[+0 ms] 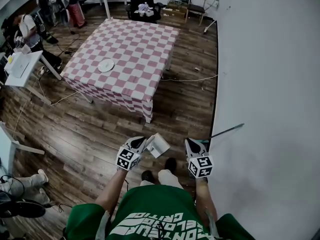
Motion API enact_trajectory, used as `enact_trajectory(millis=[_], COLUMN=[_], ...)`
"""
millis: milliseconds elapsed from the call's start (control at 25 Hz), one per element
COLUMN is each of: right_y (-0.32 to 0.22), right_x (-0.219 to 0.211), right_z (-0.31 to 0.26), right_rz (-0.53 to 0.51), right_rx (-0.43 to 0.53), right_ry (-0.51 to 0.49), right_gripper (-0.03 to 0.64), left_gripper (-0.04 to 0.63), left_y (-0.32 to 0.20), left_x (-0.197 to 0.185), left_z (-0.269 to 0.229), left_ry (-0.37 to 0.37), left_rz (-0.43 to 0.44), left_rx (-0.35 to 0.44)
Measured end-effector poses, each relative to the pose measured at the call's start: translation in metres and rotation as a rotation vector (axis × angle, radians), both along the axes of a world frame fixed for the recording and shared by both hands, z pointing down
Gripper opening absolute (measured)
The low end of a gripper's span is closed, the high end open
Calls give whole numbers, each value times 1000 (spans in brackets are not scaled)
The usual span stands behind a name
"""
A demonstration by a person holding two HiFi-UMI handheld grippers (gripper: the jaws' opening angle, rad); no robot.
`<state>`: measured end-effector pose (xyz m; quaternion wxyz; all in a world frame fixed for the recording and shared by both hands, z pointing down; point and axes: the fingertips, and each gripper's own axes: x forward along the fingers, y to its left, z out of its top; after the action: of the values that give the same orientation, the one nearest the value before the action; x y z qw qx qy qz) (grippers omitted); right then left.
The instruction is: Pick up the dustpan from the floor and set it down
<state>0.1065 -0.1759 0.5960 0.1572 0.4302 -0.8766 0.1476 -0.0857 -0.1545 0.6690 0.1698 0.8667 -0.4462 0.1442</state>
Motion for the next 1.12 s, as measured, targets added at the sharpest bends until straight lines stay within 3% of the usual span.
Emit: enact_trajectory(millis=[720, 840, 1120], right_y=[-16, -18, -23], right_x=[-1, 0, -1], right_z=[55, 59, 65], right_rz=[-47, -50, -61], right_rx=[-130, -147, -156], right_ry=[38, 40, 55], right_gripper=[8, 8, 8], left_gripper=[13, 149, 212], left_y=[-23, -28, -22], left_x=[9, 10, 5], left_z=[68, 81, 129], left_ry=[-114, -148, -247], left_rz=[23, 38, 87], left_rx=[-192, -232, -335])
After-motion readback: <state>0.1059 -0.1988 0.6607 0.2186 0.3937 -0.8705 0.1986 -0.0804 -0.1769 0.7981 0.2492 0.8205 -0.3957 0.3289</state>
